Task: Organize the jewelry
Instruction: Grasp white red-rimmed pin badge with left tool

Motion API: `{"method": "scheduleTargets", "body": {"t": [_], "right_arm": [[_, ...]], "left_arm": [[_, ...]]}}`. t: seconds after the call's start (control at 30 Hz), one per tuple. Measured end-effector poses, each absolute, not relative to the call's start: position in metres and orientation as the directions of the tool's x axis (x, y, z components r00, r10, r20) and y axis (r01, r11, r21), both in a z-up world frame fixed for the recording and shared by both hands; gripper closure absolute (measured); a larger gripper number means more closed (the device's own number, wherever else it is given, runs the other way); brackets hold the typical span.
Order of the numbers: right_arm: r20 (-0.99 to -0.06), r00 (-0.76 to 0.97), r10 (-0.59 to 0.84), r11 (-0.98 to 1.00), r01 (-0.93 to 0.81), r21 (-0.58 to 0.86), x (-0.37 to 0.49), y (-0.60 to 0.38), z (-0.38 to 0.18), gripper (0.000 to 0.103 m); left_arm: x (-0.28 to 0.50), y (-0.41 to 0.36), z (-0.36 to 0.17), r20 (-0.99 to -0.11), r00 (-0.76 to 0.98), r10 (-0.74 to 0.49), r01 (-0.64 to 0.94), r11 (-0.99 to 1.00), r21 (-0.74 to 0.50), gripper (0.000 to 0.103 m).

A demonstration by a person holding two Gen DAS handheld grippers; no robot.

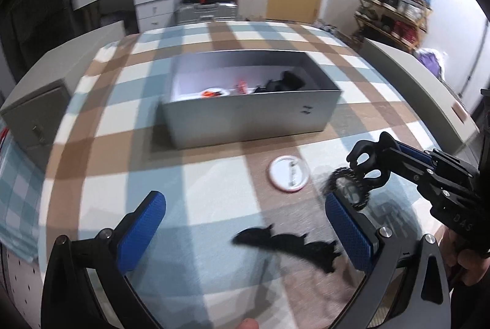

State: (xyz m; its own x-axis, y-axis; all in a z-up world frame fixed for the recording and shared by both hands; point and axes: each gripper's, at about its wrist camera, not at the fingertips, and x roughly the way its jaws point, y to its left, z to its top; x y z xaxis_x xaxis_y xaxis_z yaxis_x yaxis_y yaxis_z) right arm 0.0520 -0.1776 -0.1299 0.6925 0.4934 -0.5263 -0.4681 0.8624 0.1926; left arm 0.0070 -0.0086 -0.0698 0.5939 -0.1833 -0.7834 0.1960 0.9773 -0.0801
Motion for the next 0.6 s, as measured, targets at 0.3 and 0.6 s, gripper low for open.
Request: {"method": "scheduleTargets", "body": {"t": [0.3, 0.6], "right_arm": [[-0.500, 0.731, 0.464, 0.883, -0.423, 0.202, 0.050, -0.204, -0.125, 0.082], [-0.490, 0.730, 0.476, 0.877, -0.435, 0.204, 0.050, -0.206, -0.126, 0.082]], "left_arm": [[0.033, -0.026, -0.082, -0.843, 0.498, -0.203, 0.269, 0.960, -0.073, 0.001], [0.046, -0.039, -0.094, -0.880, 0.439, -0.184, 0.308, 0.950, -0.045, 0.018]]}}
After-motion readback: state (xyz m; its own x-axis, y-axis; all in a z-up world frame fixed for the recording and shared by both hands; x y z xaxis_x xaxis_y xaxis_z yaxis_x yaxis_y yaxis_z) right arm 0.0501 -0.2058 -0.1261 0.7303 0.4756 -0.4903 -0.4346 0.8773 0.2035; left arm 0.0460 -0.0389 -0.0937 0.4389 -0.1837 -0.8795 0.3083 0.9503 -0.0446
